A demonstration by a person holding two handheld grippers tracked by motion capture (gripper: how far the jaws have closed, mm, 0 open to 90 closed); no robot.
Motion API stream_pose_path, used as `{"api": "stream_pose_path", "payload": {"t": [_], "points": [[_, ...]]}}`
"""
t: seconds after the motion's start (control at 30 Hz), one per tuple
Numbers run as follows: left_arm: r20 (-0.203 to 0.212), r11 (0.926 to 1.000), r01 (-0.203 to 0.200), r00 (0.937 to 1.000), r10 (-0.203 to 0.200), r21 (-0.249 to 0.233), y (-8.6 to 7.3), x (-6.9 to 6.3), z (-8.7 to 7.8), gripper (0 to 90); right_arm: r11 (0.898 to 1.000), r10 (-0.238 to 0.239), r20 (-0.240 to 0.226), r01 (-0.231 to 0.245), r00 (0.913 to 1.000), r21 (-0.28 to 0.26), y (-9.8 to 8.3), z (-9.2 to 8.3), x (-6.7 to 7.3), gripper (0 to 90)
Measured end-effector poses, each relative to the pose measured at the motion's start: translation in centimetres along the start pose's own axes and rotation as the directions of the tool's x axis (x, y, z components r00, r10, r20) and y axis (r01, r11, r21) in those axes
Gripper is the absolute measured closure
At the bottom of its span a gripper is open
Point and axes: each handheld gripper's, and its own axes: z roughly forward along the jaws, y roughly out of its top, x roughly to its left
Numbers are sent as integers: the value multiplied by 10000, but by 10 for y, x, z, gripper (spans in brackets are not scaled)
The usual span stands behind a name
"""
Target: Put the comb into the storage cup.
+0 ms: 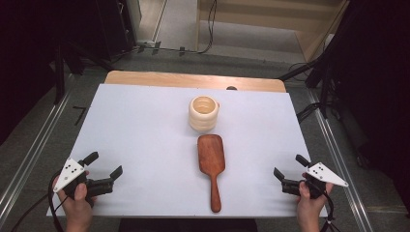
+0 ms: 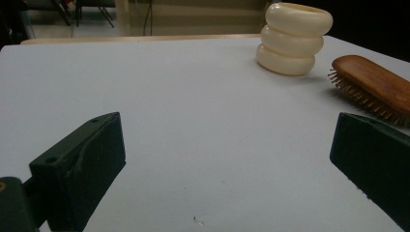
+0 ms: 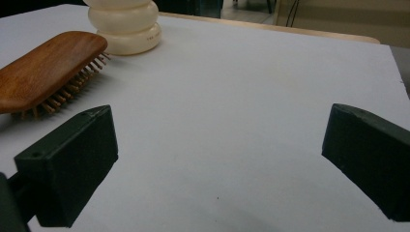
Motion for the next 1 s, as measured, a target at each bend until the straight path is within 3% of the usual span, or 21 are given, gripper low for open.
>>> {"api": "stream_pose_path", "payload": {"t": [0.27,0.43,0.5,0.57,0.67,0.77,0.83,1.0], "points": [[59,10000,-26,10000,25,88,0,0,0,0,10000,-42,-146,41,9999,-33,9,-4,6,0],[90,10000,-24,10000,23,90,0,0,1,0,9987,-509,-470,511,9976,49,25,-8,23,0],[104,10000,-21,9999,20,83,0,0,1,0,9987,-511,-584,507,9970,-71,30,-9,28,108],[113,10000,-12,9999,11,68,0,0,1,0,9984,-556,-656,557,9963,-2,35,-10,33,117],[109,10000,-33,9999,32,93,0,-1,1,0,9978,-655,-1143,657,9913,-25,41,-8,41,159],[110,10000,-30,9999,29,94,0,-1,1,0,9989,-454,-1191,460,9918,27,46,-7,48,299],[117,10000,-27,9999,25,96,0,-1,1,0,9994,-336,-1629,343,9861,14,50,-6,52,355],[129,9999,-20,9999,19,110,0,-1,1,0,9975,-703,-2128,694,9746,-119,57,-4,67,570]]}}
